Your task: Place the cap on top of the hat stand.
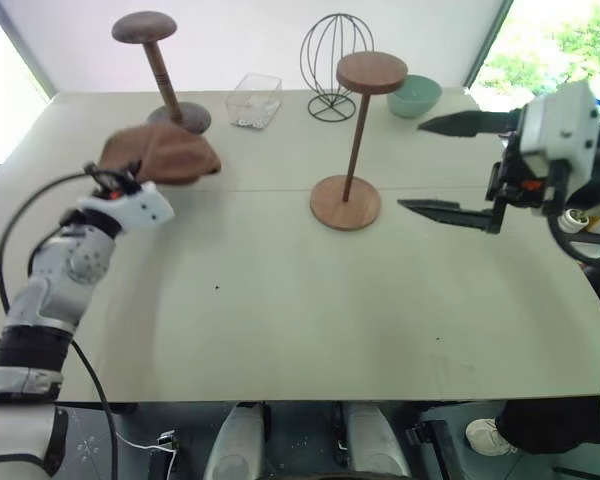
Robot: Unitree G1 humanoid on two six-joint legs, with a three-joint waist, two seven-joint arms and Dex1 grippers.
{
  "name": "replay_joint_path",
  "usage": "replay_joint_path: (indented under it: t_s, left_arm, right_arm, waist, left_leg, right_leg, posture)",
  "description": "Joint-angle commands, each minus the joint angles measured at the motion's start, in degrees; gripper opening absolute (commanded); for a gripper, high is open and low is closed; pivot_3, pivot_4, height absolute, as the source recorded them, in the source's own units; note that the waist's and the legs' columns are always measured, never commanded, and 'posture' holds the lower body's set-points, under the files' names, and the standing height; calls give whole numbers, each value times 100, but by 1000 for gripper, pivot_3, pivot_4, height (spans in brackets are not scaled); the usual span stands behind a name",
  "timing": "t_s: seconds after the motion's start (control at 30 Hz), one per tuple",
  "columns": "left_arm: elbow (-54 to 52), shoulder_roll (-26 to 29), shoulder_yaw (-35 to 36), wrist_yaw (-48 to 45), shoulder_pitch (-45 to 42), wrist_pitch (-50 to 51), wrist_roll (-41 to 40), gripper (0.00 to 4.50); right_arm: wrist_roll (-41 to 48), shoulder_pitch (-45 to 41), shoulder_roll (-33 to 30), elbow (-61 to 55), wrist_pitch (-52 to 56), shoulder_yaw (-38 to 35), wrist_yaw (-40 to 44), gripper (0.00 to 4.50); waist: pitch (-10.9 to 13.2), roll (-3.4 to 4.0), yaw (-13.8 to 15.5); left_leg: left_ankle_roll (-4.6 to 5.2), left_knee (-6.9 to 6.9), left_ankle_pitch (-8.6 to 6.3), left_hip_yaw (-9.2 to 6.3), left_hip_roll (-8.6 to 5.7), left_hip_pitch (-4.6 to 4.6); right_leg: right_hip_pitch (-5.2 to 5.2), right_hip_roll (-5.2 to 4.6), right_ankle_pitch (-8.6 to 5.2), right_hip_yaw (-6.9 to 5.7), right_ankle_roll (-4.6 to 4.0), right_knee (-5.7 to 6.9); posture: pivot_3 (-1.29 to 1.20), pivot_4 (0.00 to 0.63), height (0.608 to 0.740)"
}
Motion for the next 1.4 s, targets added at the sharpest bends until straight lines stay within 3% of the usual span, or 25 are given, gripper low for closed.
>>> replay_joint_path:
  t_s: [0.03, 0.3, 0.5, 0.8, 1.2, 1.33, 1.4]
  left_arm:
    - [-471, -29, 151, -265, -804, -205, -412, 27]
    - [-219, -1099, -352, -561, -2814, -710, -756, 27]
    - [276, -1919, -691, -575, -3464, -1125, -765, 27]
    - [886, -2222, -1324, -572, -3061, -1774, -248, 27]
    - [256, -2192, -1511, -945, -2343, -1867, -189, 27]
    - [112, -2191, -1443, -1108, -2266, -1676, -267, 1566]
    - [90, -2148, -1393, -1151, -2250, -1584, -252, 2692]
  right_arm:
    - [32, -54, -144, 123, -80, -328, 1, 4500]
    - [126, -62, -507, 759, 21, -1060, -83, 4500]
    - [25, 159, -651, 908, -1, -1437, -212, 4500]
    - [223, 637, -610, 393, 286, -1837, -515, 4500]
    - [356, 642, -369, 117, 364, -1500, -866, 4500]
    - [298, 591, -280, 79, 278, -1251, -875, 4500]
    - [238, 606, -255, 21, 209, -1121, -853, 4500]
  waist:
    - [2, -4, 29]
    - [3, -5, 98]
    - [3, -4, 42]
    - [4, -4, 2]
    - [3, -4, -26]
    - [3, -4, -35]
    - [4, -4, -33]
  left_leg:
    - [0, 4, 0, 0, 0, -2]
    - [0, 15, 0, 7, -4, -7]
    - [1, 14, 1, 11, -3, -1]
    - [1, 15, 1, 13, -3, 1]
    - [1, 17, 1, 12, -4, -2]
    - [1, 17, 1, 12, -4, 0]
    - [1, 18, 1, 11, -4, 0]
  right_leg:
    - [1, 0, 2, 0, 3, 0]
    - [6, -1, 7, 2, 14, -6]
    - [5, 0, 8, 6, 16, -4]
    - [6, 1, 8, 10, 17, -1]
    - [6, 0, 8, 11, 17, -2]
    - [7, 0, 8, 12, 17, 0]
    - [7, 1, 8, 12, 17, 1]
  posture:
    - [0, 150, 740]
    - [0, 150, 740]
    - [0, 150, 740]
    - [0, 150, 740]
    - [0, 150, 740]
    - [0, 150, 740]
    - [0, 150, 740]
